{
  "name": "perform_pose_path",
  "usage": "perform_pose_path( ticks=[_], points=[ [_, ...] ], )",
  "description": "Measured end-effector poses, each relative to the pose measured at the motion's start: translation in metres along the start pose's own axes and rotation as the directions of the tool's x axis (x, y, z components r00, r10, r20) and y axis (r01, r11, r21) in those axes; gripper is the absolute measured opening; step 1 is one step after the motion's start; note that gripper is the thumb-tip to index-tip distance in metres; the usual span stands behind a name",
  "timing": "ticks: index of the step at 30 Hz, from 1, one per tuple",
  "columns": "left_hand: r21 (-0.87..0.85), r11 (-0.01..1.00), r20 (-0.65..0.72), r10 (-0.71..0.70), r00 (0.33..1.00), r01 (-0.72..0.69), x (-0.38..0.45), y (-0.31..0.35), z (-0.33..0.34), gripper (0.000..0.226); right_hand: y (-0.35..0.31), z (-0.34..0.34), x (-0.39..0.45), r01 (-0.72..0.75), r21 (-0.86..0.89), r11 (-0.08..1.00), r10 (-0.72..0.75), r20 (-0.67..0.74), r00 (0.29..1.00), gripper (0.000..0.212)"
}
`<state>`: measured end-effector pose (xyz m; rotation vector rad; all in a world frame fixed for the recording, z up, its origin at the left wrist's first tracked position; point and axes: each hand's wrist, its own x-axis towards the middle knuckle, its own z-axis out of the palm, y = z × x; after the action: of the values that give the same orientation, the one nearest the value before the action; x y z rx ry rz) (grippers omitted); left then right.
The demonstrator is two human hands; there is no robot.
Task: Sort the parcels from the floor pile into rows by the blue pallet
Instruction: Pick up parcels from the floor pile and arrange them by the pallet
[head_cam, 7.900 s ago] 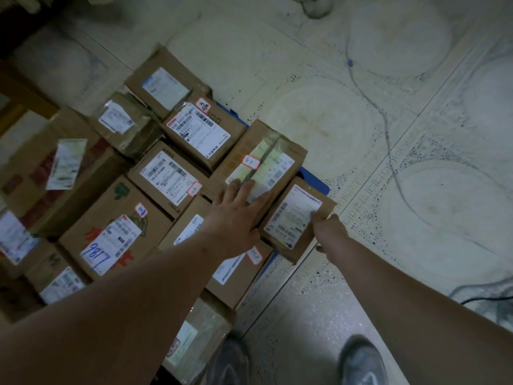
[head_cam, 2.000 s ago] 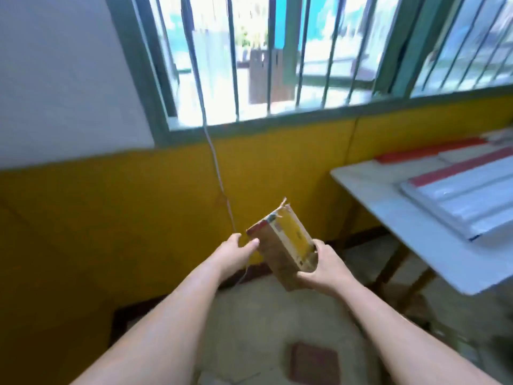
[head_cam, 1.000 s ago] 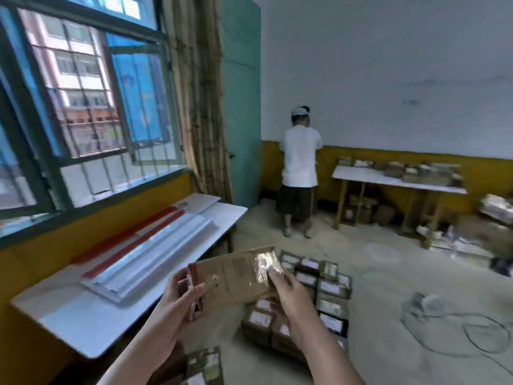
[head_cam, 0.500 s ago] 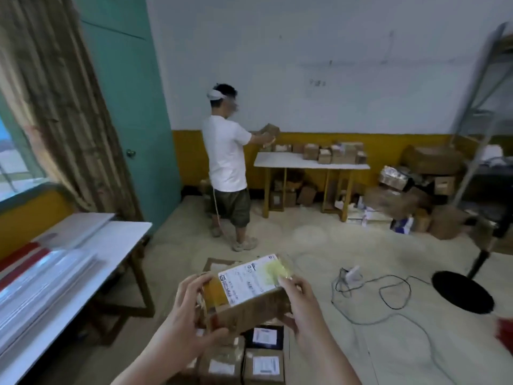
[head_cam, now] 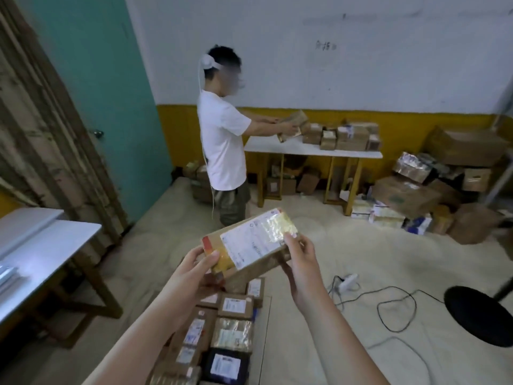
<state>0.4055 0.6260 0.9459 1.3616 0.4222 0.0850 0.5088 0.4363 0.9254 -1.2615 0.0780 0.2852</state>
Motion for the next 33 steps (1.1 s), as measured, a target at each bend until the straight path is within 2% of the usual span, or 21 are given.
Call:
perform_pose_path(
  ticks=[4, 9, 15, 18, 21, 28, 31, 33],
  points=[
    [0.025, 0.999, -0.058, 0.033, 0.998, -0.032, 0.081, 0.01, 0.025, 0.038, -0.008, 0.006, 0.088, -0.083, 0.078, 0.993, 0.083, 0.009, 0.997, 0.054],
    [0.008, 1.0, -0.096, 0.003, 0.995, -0.003, 0.182, 0.023, 0.034, 0.034, -0.021, 0.021, 0.188, -0.162, 0.057, 0.985, 0.155, 0.118, 0.981, 0.047],
    [0.065, 0.996, -0.101, -0.06, 0.993, 0.067, 0.279, 0.04, 0.037, 0.035, -0.041, 0.035, 0.302, -0.158, -0.03, 0.987, 0.161, 0.155, 0.975, 0.047],
    [0.095, 0.991, -0.125, -0.084, 0.989, 0.096, 0.312, 0.044, 0.03, 0.049, -0.037, 0.046, 0.34, -0.171, -0.025, 0.985, 0.173, 0.178, 0.969, 0.045],
    [0.062, 0.993, -0.21, -0.087, 0.974, 0.102, 0.349, 0.047, 0.027, 0.058, -0.032, 0.061, 0.393, -0.206, -0.039, 0.978, 0.209, 0.255, 0.944, 0.04],
    [-0.044, 0.993, -0.505, -0.117, 0.855, 0.11, 0.42, 0.043, 0.053, 0.062, -0.011, 0.085, 0.515, -0.271, -0.168, 0.948, 0.319, 0.483, 0.815, 0.048],
    [-0.127, 0.987, -0.615, -0.154, 0.774, 0.095, 0.437, 0.04, 0.071, 0.063, -0.008, 0.094, 0.558, -0.306, -0.259, 0.916, 0.4, 0.557, 0.728, 0.047],
    [-0.167, 0.982, -0.694, -0.183, 0.696, 0.091, 0.446, 0.036, 0.079, 0.069, -0.007, 0.105, 0.581, -0.348, -0.308, 0.886, 0.464, 0.591, 0.66, 0.044]
  ],
)
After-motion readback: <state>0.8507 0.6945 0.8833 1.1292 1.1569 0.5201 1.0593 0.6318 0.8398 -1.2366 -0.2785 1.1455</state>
